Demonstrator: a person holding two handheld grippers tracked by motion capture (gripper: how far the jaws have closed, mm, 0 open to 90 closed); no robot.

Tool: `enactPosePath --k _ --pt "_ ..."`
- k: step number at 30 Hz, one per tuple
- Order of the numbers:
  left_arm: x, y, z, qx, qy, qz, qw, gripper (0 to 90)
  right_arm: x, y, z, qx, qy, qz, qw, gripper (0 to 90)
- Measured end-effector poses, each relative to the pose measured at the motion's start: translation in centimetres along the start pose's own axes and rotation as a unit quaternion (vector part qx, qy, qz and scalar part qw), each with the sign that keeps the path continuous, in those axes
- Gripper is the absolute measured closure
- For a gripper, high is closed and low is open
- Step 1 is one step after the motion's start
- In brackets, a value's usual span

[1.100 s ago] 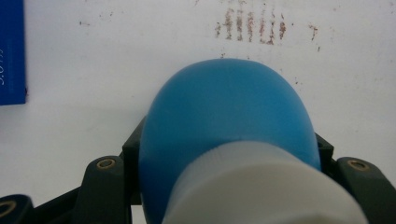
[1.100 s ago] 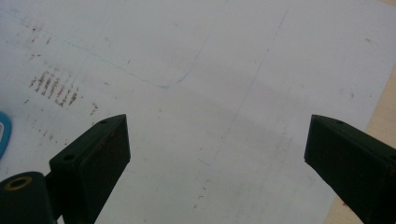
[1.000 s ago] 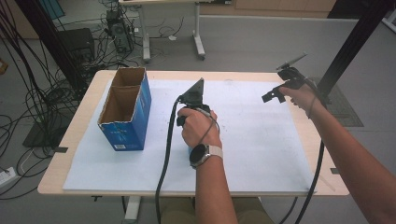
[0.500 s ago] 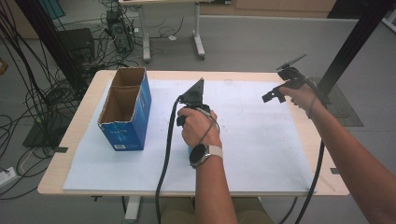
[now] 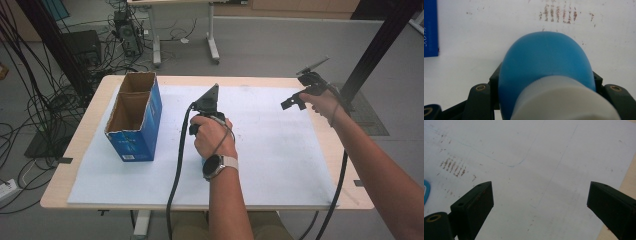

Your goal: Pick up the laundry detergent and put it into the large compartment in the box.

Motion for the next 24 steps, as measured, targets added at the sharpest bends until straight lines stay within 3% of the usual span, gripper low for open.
enactPosePath --k 19,24 --pt "-0.09 -0.04 0.02 0.005 -0.002 -0.01 0.9999 39.8 0.03 -0.08 0.2 0.004 0.0 0.0 1.0 6.9" --pt "-0.3 0.04 0.09 -0.004 -0.008 -0.018 0.9998 39.8 0.01 -0.1 0.26 0.004 -0.001 0.0 1.0 7.0"
Point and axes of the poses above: each handheld gripper's, and its own axes: z roughly backward along the jaws, y roughly out of its top, x roughly to its right, the point moved 1 cm from there along -z, roughly forward along the jaws, and after that the axes turned 14 degrees about -z, right-handed, at the moved point
